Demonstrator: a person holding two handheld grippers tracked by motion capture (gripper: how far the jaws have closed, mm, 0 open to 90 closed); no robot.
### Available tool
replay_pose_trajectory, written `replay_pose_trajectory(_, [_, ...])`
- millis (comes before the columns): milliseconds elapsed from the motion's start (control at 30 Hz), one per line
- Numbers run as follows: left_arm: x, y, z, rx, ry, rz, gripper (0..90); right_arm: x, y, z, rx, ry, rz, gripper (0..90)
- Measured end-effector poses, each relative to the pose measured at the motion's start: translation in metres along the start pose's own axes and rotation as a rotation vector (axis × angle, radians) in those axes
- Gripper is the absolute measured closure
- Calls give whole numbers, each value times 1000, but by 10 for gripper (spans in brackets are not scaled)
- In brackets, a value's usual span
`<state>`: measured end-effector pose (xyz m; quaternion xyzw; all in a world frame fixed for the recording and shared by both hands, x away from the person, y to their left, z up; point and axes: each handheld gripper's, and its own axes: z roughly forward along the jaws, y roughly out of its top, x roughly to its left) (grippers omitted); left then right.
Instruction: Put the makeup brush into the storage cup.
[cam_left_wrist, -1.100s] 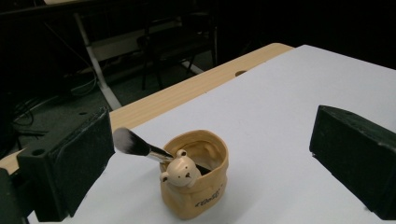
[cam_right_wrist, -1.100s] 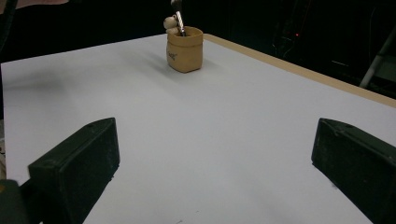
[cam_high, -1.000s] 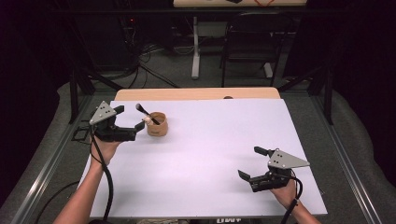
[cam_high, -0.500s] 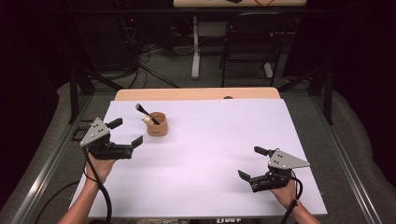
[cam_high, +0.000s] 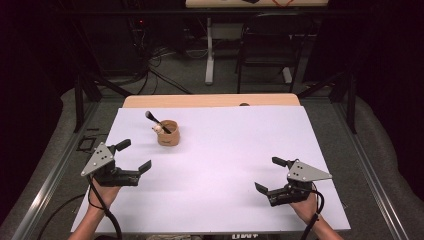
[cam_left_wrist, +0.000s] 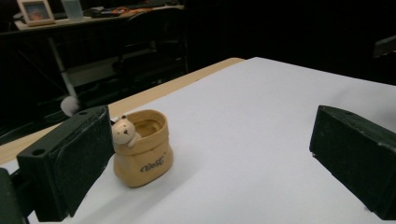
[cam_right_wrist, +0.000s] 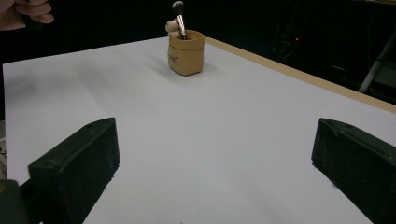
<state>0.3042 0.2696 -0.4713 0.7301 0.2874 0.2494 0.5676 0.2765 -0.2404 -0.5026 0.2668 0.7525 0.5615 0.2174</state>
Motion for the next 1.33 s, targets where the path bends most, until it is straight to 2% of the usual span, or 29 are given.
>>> replay_pose_trajectory(33, [-1, -2, -1, -2, 3, 5, 0, 0, 0, 0, -4, 3, 2, 2])
replay_pose_trajectory(67, [-1, -4, -2, -4, -20, 8, 0, 0, 0, 0, -5, 5, 1, 2])
replay_pose_trajectory(167, [-2, -9, -4, -5, -44, 25, 0, 0, 0, 0, -3, 5, -5, 2])
replay_pose_trajectory(333, [-5, -21, -7, -30, -75, 20, 0, 0, 0, 0, -5, 8, -6, 2])
replay_pose_trajectory(733, [-12, -41, -7, -24, -84, 9, 0, 1, 0, 0, -7, 7, -14, 2])
replay_pose_trajectory(800, [-14, -42, -7, -8, -90, 28, 0, 1, 0, 0, -5, 5, -15, 2])
replay_pose_trajectory(1133, [-15, -46, -5, -1, -115, 25, 0, 1, 0, 0, -4, 7, -16, 3])
replay_pose_trajectory(1333, [-15, -46, -6, -3, -102, 25, 0, 2, 1, 0, -14, 7, -18, 3])
